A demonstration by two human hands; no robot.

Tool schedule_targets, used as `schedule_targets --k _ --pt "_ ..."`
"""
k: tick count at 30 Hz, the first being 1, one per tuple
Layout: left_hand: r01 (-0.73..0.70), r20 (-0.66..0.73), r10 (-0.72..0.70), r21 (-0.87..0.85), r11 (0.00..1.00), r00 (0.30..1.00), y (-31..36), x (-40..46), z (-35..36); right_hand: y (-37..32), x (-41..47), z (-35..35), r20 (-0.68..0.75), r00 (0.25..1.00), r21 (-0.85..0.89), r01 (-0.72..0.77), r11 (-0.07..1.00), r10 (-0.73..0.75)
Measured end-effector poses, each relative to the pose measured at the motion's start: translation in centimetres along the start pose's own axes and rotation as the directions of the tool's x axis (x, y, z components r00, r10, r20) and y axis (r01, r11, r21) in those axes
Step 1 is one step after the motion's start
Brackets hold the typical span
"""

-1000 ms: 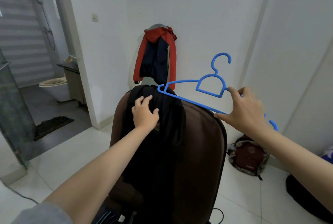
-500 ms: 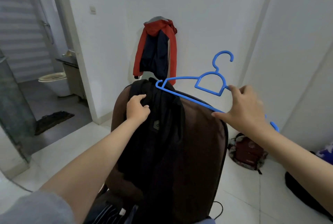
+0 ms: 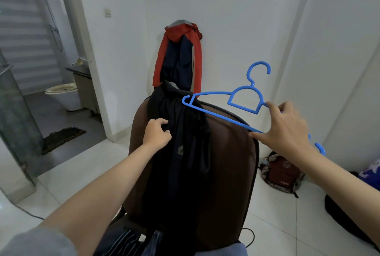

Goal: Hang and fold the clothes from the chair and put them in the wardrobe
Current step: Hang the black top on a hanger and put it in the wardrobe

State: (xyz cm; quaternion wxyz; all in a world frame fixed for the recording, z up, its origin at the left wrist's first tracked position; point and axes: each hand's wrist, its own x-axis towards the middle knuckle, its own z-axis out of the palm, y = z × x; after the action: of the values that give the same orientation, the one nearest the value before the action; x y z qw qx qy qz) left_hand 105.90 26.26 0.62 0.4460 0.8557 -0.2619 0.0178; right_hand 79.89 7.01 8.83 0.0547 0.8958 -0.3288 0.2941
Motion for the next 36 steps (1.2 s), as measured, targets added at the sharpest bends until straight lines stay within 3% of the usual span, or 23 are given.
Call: schedule_targets --k 3,6,13,16,20,24,30,36 --pt "-0.034 -0.091 0.03 -0.035 0.999 0.995 1.1 1.7 -0.5 0.5 0.1 0.3 -0.005 1.0 -0.001 0.012 1.0 -0.012" --pt "-0.157 -0.132 0.15 -0.041 0.987 0.98 2.8 3.3 -1.4 0.8 0.4 0.6 -0.023 0.999 -0.008 0.028 1.0 -0.028" --pt "-0.279 0.031 0.281 0.25 0.927 0.959 4.2 7.3 -1.8 1.8 1.0 1.6 -0.038 0.998 0.01 0.055 0.998 -0.054" --pt "-0.307 0.006 0.322 0.323 0.895 0.947 4.2 8.7 -1.9 1.9 1.2 1.8 -0.041 0.997 0.021 0.067 0.998 -0.066" --pt "-0.335 -0.144 0.377 0.254 0.908 0.915 5.2 9.7 -2.7 2.0 1.2 2.0 -0.099 0.991 0.064 0.094 0.994 -0.087" --pt "-0.358 -0.182 0.394 0.201 0.912 0.901 7.6 9.7 -3.9 2.0 1.3 1.9 -0.166 0.98 0.082 0.126 0.989 -0.111" --pt "-0.449 0.024 0.46 0.263 0.854 0.888 10.6 8.8 -5.5 1.3 1.6 1.3 -0.213 0.969 0.073 0.142 0.987 -0.124" --pt "-0.342 0.132 0.324 0.146 0.928 0.937 13.2 5.8 -7.8 -0.2 0.3 -0.3 -0.251 0.957 0.095 0.176 0.98 -0.148"
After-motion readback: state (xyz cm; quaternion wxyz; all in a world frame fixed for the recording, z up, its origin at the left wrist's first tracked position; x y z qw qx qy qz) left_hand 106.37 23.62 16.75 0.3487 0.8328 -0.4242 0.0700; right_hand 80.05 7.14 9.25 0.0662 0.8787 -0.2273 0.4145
